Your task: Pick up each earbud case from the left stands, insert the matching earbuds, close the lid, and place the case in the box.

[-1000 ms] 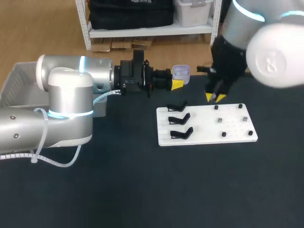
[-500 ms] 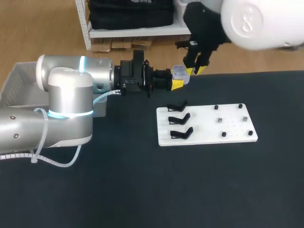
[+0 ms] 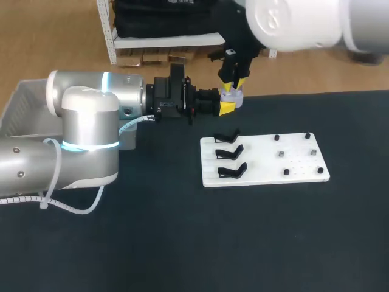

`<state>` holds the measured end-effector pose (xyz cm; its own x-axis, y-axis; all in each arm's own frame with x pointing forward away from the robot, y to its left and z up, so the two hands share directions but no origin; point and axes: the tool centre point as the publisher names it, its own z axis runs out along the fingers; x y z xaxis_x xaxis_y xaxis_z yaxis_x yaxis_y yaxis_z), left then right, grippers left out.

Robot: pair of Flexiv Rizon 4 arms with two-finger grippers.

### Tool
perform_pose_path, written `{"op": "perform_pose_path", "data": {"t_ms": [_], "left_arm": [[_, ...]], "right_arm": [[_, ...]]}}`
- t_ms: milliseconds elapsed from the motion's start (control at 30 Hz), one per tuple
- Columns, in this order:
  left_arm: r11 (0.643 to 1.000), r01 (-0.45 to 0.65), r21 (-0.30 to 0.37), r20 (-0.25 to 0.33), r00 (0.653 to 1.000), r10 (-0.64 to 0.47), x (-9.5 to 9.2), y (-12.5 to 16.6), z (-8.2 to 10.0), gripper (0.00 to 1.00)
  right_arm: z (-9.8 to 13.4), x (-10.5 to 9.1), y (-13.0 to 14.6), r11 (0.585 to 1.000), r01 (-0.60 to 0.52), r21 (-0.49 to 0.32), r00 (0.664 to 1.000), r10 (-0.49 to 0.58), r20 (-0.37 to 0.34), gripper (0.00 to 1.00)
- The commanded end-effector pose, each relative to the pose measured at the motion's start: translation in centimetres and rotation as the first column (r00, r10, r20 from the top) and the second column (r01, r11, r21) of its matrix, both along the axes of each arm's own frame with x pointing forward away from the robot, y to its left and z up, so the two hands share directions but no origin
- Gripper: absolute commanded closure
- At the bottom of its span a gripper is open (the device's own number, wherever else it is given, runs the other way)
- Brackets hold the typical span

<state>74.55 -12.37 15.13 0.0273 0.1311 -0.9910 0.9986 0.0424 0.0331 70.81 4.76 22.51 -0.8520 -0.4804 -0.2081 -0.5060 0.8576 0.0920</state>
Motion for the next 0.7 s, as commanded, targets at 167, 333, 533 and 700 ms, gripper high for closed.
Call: {"op": "perform_pose_path", "data": {"t_ms": [167,333,533,700], "left_arm": [[1.000,-0.002,-0.006,0.005,1.000,0.002,0.0,0.0,-0.1,1.00],[1.000,-0.002,-0.006,0.005,1.000,0.002,0.0,0.0,-0.1,1.00],[1.000,-0.002,-0.006,0.005,1.000,0.002,0.0,0.0,-0.1,1.00],[1.000,-0.002,-0.006,0.005,1.000,0.002,0.0,0.0,-0.1,1.00]], "right_arm": [[-0.9,1.6,0.4,1.000,-0.003,-0.017,0.999,0.003,-0.042,1.00],[-1.4,1.9,0.2,1.000,0.000,-0.026,0.999,-0.002,-0.052,1.00],[-1.9,2.0,0.2,1.000,0.001,-0.030,0.998,-0.003,-0.061,1.00],[-2.1,1.9,0.4,1.000,0.000,-0.031,0.998,-0.002,-0.066,1.00]]}}
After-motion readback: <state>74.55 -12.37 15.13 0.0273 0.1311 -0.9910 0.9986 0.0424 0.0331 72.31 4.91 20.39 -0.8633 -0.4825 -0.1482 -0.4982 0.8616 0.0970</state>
